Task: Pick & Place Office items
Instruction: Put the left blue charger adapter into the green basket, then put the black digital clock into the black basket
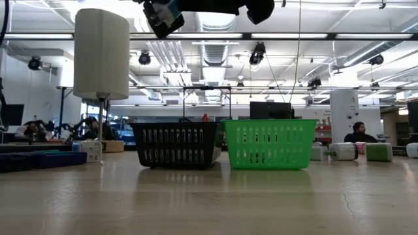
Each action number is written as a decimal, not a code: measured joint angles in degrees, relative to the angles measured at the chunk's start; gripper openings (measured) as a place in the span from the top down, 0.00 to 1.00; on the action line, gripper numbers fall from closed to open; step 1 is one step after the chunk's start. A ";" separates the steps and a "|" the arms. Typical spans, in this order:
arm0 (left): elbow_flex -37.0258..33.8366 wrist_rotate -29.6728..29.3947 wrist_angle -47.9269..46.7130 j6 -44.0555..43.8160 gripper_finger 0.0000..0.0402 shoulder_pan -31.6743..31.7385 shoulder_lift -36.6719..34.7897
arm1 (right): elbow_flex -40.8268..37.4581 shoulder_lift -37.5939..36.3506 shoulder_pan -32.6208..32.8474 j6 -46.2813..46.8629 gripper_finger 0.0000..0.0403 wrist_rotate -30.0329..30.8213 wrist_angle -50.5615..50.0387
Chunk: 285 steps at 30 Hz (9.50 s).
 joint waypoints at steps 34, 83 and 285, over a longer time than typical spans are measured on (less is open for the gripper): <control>-0.07 1.08 1.35 -0.90 0.69 -0.05 0.04 | 3.11 0.00 -1.86 -8.67 0.46 -1.20 -5.53; 0.00 2.89 2.34 -1.75 0.69 -0.05 0.02 | 9.32 0.02 -3.78 -6.37 0.46 -10.39 -14.97; -13.14 -13.00 -9.37 -96.00 0.14 -29.51 15.66 | -18.17 -34.62 -6.64 33.62 0.35 22.65 -26.19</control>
